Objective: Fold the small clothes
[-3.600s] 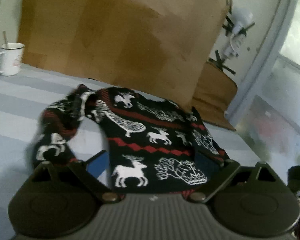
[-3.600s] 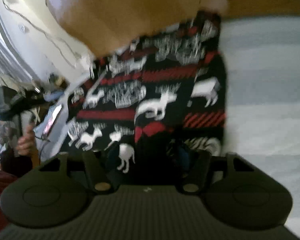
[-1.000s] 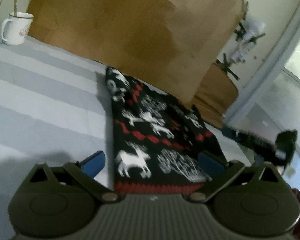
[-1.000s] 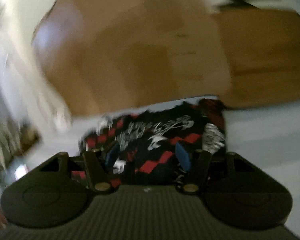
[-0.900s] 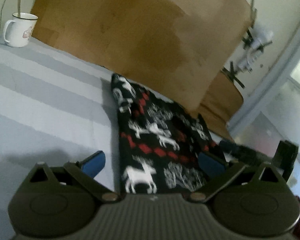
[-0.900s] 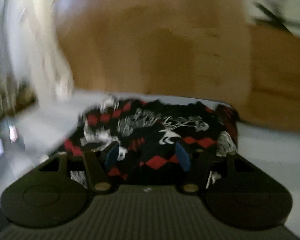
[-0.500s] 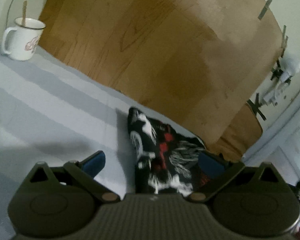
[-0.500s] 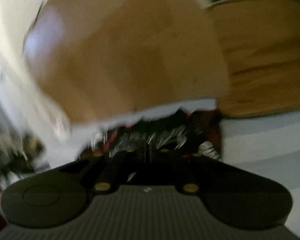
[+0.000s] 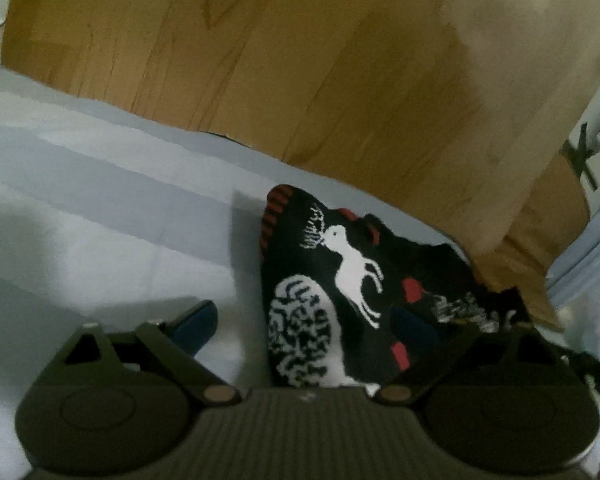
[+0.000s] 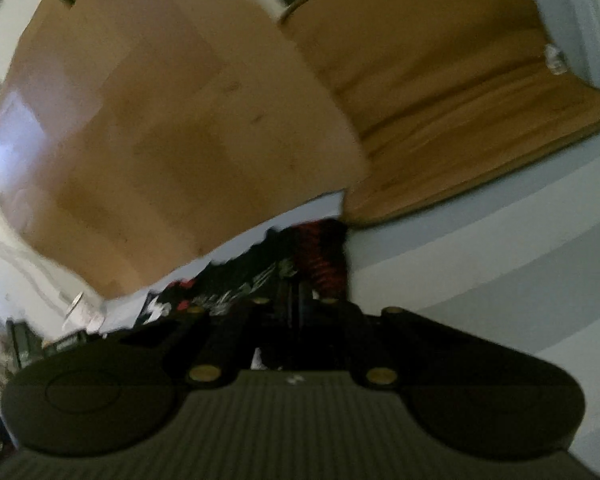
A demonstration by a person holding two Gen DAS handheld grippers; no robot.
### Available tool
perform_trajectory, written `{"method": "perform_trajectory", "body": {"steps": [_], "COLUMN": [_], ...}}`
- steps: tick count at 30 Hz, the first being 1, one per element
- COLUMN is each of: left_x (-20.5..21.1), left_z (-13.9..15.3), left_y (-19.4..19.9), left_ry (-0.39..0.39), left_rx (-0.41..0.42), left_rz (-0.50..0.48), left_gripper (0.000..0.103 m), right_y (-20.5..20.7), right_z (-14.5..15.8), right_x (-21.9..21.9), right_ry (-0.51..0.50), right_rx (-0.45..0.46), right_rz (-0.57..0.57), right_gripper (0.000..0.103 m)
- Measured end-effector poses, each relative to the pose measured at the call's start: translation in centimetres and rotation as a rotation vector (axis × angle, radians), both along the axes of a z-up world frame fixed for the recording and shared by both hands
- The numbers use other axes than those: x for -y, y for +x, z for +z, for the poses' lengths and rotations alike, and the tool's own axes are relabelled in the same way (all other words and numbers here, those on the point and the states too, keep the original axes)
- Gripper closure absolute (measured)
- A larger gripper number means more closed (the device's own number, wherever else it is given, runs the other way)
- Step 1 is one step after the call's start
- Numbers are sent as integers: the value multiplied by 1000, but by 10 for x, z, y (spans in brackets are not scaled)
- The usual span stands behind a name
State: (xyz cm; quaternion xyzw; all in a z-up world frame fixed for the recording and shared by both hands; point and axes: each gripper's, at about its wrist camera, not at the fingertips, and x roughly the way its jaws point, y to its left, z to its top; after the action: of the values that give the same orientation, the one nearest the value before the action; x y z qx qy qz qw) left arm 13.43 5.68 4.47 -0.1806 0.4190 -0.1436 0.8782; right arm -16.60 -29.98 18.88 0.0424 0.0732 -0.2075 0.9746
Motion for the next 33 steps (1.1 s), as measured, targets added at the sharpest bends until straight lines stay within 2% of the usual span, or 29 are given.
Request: {"method": "perform_trajectory", "body": {"steps": [2, 4, 5, 6, 8, 9, 10, 12, 15, 17, 19, 22, 25, 29, 31, 33], "left_x": [0, -3, -5, -7, -12, -13, -12, -4, 10, 19, 22, 18, 19, 26, 32, 35], "left_z": [1, 4, 8, 11, 20, 24, 28, 34, 32, 25, 16, 12, 13, 17, 15, 4], "left_y": [-1, -5, -9, -12, -18, -20, -21, -23, -21, -15, -12, -12, -8, -7, -5, 1], "left_ry": [-5, -17, -20, -28, -65, -79, -83, -73, -49, -31, -23, -44, -46, -64, -36, -6], "left_rx": [-1, 9, 21, 34, 61, 75, 89, 109, 112, 91, 63, 61, 64, 86, 92, 55], "left_rz": [-9, -5, 6, 18, 31, 29, 20, -8, -63, -88, -88, -85, -89, -114, -121, -107], "left_gripper": [8, 8, 8, 8, 9, 10, 13, 21, 38, 49, 52, 52, 52, 53, 53, 53], "right_y": [-3, -8, -10, -12, -15, -16, -16, -20, -26, -25, -27, -26, -16, -7, -1, 10], "right_z": [-1, -3, -4, -5, -8, -10, -11, -15, -22, -23, -22, -21, -20, -9, -5, -3], "right_x": [3, 6, 7, 6, 3, 2, 2, 4, 8, 13, 25, 40, 41, 39, 38, 36], "right_ry": [14, 46, 45, 31, -11, -37, -53, -76, -118, -160, -142, -79, -101, -116, -118, -136], "right_rx": [-7, 3, 6, 9, 11, 8, 6, 5, 4, -16, -6, 10, -9, -20, -51, -108], "right_rz": [0, 32, 36, 33, 32, 28, 28, 26, 4, -45, -73, -52, -50, 25, 84, 140], "right_gripper": [97, 90, 82, 69, 54, 51, 50, 40, 32, 31, 31, 31, 31, 31, 31, 31]}}
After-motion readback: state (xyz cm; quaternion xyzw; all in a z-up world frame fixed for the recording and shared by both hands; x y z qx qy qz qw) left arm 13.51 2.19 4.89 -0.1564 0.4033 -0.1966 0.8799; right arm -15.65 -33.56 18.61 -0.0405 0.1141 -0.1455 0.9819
